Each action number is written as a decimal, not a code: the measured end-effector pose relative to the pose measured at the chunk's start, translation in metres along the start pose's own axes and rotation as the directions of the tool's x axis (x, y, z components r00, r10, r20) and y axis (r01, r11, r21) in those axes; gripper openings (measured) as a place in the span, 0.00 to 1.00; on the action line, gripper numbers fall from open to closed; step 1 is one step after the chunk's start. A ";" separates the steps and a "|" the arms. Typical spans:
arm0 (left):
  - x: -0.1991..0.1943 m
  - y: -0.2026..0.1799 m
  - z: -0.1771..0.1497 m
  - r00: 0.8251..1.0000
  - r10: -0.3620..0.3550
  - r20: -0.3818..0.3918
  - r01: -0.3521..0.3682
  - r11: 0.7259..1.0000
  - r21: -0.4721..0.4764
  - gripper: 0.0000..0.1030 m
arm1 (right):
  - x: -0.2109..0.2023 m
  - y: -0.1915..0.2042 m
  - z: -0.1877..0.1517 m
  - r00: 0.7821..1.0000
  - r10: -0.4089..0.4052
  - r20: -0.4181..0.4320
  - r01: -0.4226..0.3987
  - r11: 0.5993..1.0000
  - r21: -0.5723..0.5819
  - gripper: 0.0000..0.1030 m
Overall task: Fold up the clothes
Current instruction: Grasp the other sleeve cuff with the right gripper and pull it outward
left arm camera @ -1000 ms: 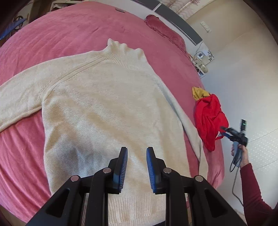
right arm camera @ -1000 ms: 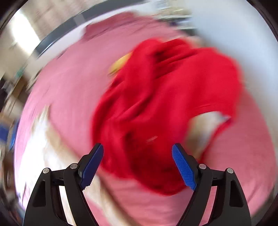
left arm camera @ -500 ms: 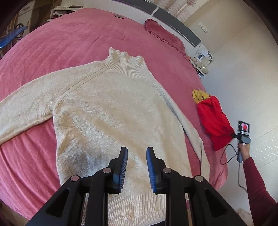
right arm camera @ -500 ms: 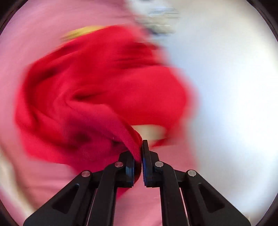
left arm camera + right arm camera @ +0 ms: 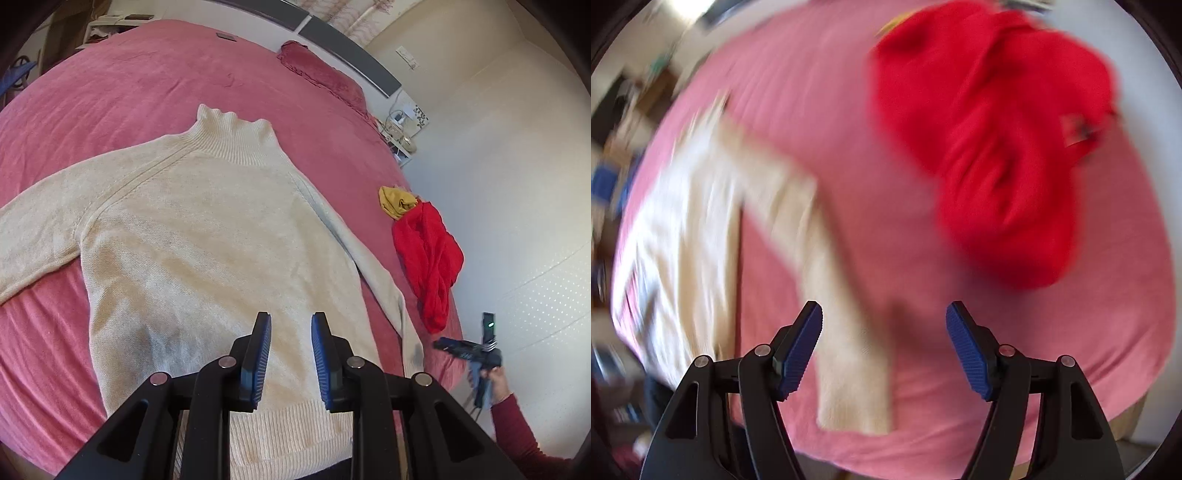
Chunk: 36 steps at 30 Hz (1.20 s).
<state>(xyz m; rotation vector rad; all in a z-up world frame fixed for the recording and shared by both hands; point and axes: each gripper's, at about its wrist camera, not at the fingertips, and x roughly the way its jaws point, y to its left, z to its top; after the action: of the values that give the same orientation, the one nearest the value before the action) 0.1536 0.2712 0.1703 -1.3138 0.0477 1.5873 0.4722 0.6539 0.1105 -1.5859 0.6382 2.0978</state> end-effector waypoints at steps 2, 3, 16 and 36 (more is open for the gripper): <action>-0.003 -0.003 -0.005 1.000 0.008 -0.003 -0.008 1.000 0.016 0.22 | 0.020 0.031 -0.018 0.998 -0.065 -0.004 0.064 0.995 -0.078 0.70; -0.004 -0.003 -0.007 1.000 0.012 -0.009 -0.012 1.000 0.017 0.22 | 0.030 0.046 -0.026 0.995 -0.095 -0.003 0.094 0.989 -0.114 0.70; -0.016 0.012 -0.005 1.000 0.019 0.024 -0.018 0.999 -0.039 0.22 | 0.032 0.071 -0.024 0.732 -0.655 0.188 0.676 0.664 -0.320 0.12; 0.007 0.033 0.008 0.999 0.028 -0.023 -0.030 0.997 -0.076 0.22 | -0.085 -0.094 0.127 0.902 -0.413 0.123 0.341 0.858 0.384 0.39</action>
<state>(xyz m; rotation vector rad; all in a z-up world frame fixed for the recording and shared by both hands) 0.1255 0.2652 0.1507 -1.3951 0.0197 1.6133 0.4521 0.7997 0.2131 -1.1667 0.5425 1.7048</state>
